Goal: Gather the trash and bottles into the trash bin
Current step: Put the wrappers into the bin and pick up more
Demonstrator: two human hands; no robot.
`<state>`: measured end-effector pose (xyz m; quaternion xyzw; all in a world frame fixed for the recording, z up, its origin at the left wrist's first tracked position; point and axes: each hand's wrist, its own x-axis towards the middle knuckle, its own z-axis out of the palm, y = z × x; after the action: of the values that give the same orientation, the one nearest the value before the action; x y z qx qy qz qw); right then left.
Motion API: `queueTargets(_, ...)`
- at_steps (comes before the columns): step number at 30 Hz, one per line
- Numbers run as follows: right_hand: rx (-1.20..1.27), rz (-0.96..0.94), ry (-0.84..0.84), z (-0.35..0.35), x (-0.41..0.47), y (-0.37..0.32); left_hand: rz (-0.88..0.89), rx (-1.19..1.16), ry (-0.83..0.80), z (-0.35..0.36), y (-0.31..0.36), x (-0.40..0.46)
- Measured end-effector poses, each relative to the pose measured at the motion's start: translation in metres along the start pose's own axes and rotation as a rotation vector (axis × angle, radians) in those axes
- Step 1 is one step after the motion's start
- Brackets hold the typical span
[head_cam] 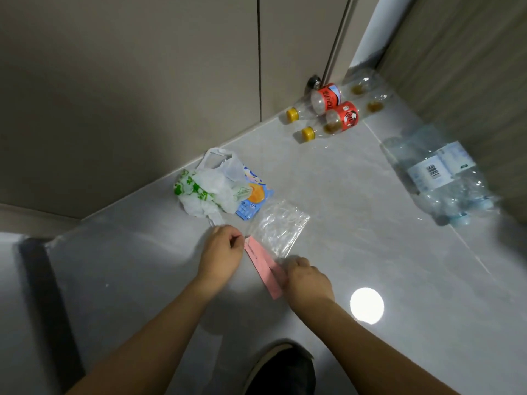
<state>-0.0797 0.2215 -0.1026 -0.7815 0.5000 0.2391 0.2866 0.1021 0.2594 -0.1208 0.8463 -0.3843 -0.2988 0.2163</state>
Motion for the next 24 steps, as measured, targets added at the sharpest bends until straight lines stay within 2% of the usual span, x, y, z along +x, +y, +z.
queueTargets(4,0.179,-0.2,-0.151,-0.015,-0.008,0.02,0.003,-0.041,-0.036,0.002,0.009,0.003)
queueTargets(6,0.137,-0.237,-0.194,-0.028,-0.014,0.038,-0.017,0.029,-0.01,0.007,0.023,0.005)
queueTargets(8,0.028,-0.182,-0.2,-0.044,-0.019,0.054,-0.063,0.198,0.018,0.014,0.038,0.005)
queueTargets(11,0.013,-0.067,-0.184,-0.07,-0.025,0.076,-0.051,0.368,-0.039,0.027,0.054,0.003)
queueTargets(15,0.027,-0.005,-0.138,-0.102,-0.038,0.097,-0.032,0.254,-0.108,0.03,0.061,0.006)
queueTargets(19,-0.028,0.003,-0.254,-0.14,-0.058,0.105,-0.039,-0.069,-0.221,0.029,0.075,0.006)
queueTargets(21,-0.013,0.021,-0.256,-0.159,-0.067,0.115,0.001,-0.097,-0.249,0.03,0.091,0.007)
queueTargets(24,0.014,0.057,-0.164,-0.187,-0.083,0.138,0.106,-0.083,-0.28,0.03,0.14,0.007)
